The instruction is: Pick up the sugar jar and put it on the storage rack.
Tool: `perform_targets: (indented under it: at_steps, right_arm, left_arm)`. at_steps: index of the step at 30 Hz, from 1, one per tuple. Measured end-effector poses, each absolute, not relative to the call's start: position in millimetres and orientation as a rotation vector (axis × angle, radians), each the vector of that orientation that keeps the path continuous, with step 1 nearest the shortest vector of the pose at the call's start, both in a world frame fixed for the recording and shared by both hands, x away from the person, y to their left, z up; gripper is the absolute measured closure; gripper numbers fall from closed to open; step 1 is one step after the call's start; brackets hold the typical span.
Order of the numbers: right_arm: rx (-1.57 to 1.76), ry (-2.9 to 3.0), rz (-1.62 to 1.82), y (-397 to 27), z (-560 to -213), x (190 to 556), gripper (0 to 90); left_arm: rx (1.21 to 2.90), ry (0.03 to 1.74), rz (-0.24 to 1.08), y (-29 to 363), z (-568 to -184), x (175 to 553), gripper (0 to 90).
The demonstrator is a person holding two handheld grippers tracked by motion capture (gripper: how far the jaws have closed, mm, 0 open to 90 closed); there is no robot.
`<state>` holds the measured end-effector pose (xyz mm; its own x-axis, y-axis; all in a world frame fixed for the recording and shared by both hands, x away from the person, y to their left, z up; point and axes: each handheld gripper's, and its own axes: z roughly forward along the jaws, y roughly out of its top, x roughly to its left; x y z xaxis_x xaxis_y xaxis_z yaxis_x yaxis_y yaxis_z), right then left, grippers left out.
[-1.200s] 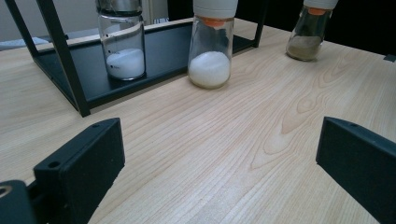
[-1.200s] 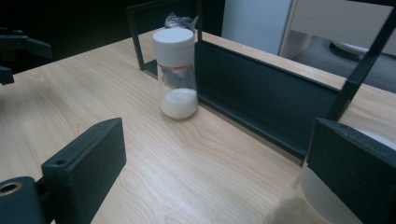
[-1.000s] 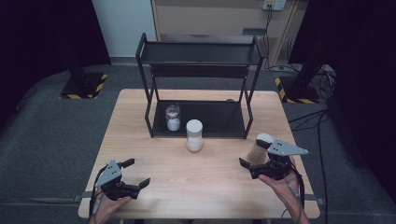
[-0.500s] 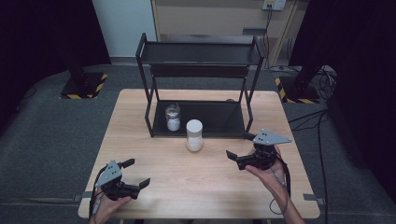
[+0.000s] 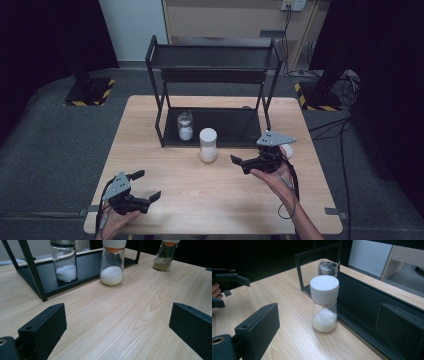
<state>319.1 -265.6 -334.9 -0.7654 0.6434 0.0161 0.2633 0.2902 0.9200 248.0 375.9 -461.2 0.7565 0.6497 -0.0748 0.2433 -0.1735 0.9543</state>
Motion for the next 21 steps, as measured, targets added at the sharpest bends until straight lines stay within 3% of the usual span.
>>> perform_targets:
  at_steps: [21]
  right_arm:
    - [0.809,2.262,1.473,-226.1,-339.4,363.3,5.4]
  left_arm:
    - [1.754,0.7,0.42,375.7,-461.0,248.1,0.4]
